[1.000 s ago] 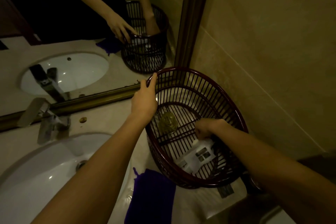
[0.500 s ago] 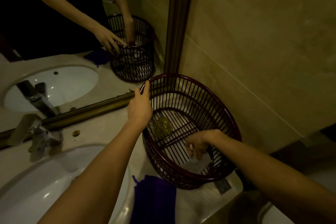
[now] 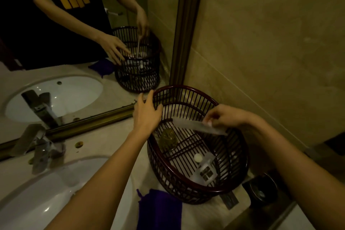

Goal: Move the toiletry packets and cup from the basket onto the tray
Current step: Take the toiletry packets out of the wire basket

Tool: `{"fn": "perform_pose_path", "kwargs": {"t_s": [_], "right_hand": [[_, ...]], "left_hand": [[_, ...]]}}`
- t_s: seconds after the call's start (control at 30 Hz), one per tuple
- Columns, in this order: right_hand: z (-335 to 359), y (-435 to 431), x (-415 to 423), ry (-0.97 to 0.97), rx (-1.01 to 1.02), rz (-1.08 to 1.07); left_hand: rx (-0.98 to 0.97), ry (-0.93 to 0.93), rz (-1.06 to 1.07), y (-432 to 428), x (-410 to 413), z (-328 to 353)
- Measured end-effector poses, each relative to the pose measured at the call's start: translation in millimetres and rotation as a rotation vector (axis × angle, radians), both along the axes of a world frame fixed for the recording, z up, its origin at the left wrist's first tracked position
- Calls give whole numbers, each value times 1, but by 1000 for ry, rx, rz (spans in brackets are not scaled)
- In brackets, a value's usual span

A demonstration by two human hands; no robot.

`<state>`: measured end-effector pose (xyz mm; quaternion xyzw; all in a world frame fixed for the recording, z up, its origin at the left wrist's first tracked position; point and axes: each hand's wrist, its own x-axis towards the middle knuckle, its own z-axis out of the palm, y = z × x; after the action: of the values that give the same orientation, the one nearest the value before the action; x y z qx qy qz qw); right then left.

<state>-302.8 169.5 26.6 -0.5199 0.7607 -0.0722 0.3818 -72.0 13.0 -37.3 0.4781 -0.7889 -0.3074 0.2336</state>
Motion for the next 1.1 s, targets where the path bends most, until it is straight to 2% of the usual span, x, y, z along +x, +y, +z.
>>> {"fn": "perform_pose_path", "kwargs": {"t_s": [0.07,0.13,0.27,0.37,0.43,0.53,0.6,0.67,0.77,0.87,0.97,1.1], "right_hand": [[11,9,8,-178,-211,-150],[13,15,22,-385,-368,-282],[-1,12,47,-671,-426,-339],[-14,7,52,-741,-376,-263],[-22,6,45,-649,-350,-183],[-42,1,24,-244,-241,-110],[-62,-4,13,34,-39,-13],[-84,-11,13,215,208,103],[-112,-21,21,381,553,297],[-130,-29,29,579,770,521],[-148,-31,32,676,813,584],[-149,-33,36,653,819,549]], "left_hand": [[-97,165,35,6,2,12],[-34,317,25,15,3,23],[703,732,-81,33,-6,36],[854,925,-34,38,-11,30],[936,1009,32,38,-9,24],[1113,1088,119,37,-3,15],[1207,1099,97,41,0,8],[1278,1102,26,46,4,3],[1336,1149,-92,50,8,-2],[1338,1205,-122,50,13,-2],[1308,1211,-84,49,12,0],[1282,1198,-51,51,10,3]]}}
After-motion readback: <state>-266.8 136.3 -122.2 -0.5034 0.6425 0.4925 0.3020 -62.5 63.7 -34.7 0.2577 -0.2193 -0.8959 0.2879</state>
